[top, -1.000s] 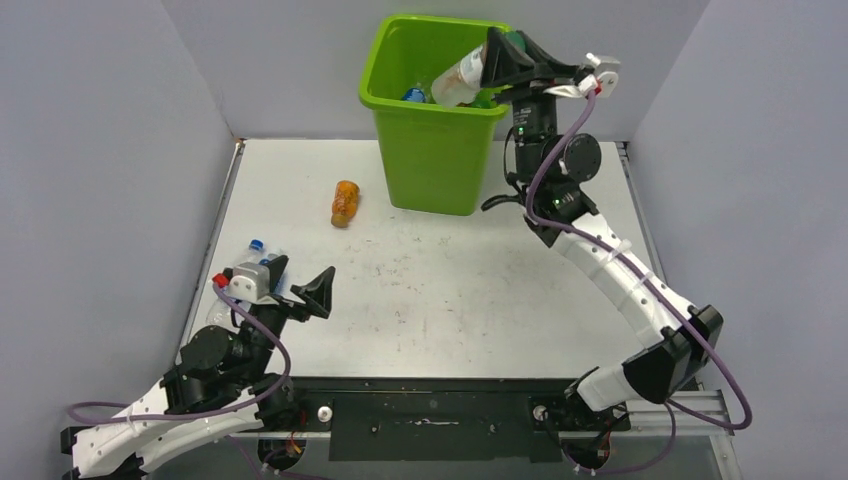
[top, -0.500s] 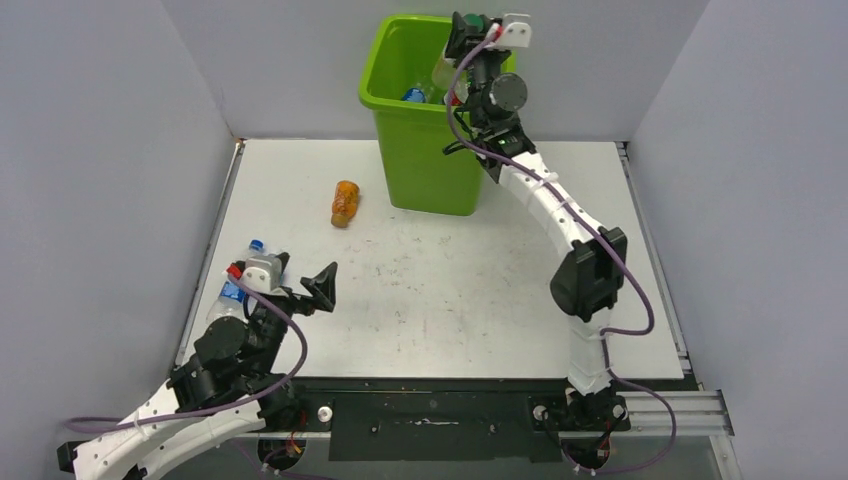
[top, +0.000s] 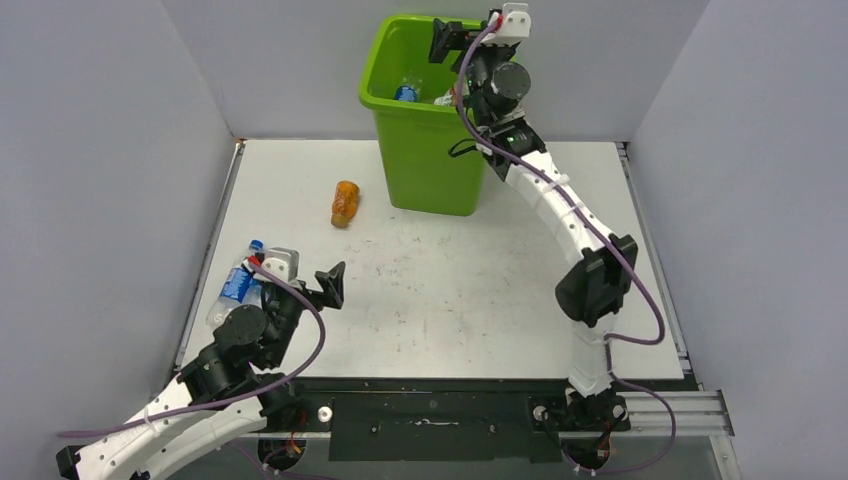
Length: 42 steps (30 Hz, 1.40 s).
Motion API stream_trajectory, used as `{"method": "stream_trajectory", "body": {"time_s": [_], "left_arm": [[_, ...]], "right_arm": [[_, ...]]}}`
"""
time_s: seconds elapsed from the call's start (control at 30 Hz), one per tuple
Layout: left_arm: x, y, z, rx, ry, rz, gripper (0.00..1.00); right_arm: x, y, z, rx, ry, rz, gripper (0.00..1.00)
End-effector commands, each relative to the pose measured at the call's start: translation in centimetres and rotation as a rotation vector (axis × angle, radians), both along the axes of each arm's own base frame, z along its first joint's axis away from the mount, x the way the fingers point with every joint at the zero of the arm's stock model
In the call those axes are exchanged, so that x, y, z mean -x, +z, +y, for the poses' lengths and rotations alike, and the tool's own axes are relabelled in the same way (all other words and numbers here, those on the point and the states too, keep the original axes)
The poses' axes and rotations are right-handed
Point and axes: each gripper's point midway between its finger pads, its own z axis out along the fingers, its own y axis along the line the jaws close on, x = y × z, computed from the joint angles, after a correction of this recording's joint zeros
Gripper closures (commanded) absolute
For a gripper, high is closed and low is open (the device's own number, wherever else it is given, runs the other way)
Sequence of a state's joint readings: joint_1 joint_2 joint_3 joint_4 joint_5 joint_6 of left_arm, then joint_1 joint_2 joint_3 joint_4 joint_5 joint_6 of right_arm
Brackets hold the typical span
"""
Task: Put the plastic bottles in the bin
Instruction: Place the plastic bottle in the trash bin, then pick up the plastic bottle at the center of the board.
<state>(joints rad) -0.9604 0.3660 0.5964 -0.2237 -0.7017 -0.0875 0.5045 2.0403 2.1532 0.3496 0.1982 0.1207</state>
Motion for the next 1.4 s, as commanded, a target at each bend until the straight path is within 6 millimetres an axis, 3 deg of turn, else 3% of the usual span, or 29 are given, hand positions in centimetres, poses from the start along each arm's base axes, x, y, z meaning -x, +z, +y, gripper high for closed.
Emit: {"method": "stream_trajectory", "body": {"time_s": [0.0,0.07,0.17,0.33,0.43,0.5,0.67,0.83,1.03,1.37], "left_arm": [[-0.8,0.9,1.5,0.067,0.123,-0.005,0.04],[-1.3,0.4,1.9,0.052,0.176,0.022,0.04],[-2.0,-0.8,1.1,0.022,0.193,0.082,0.04],[-4.9,-3.0,-0.9,0.048,0.187,0.253,0.04],[-7.8,-5.0,-0.7,0.081,0.174,0.376,0.04],[-10.3,-6.8,1.2,0.108,0.219,0.458,0.04],[-16.1,-11.7,4.0,0.243,0.241,0.606,0.02],[-20.7,-12.5,3.5,0.213,0.189,0.619,0.07],[-25.5,-13.8,3.0,0.043,0.204,0.628,0.05],[-30.9,-18.9,3.6,-0.108,0.24,0.716,0.04]], "right_arm": [[12.1,10.1,1.3,-0.116,0.191,-0.154,0.09],[16.0,8.9,2.4,-0.108,0.27,-0.127,0.09],[21.0,4.7,2.6,-0.134,0.379,-0.068,0.09],[26.7,-6.6,1.3,-0.14,0.487,0.102,0.08],[28.5,-11.6,-0.4,-0.151,0.489,0.202,0.08],[29.5,-14.8,-1.5,-0.148,0.477,0.264,0.08],[31.5,-20.2,-2.9,-0.14,0.486,0.383,0.08],[32.9,-24.7,-2.9,-0.155,0.526,0.471,0.07],[33.5,-28.1,-2.5,-0.149,0.551,0.542,0.07],[33.9,-29.7,-2.3,-0.078,0.559,0.585,0.07]]}}
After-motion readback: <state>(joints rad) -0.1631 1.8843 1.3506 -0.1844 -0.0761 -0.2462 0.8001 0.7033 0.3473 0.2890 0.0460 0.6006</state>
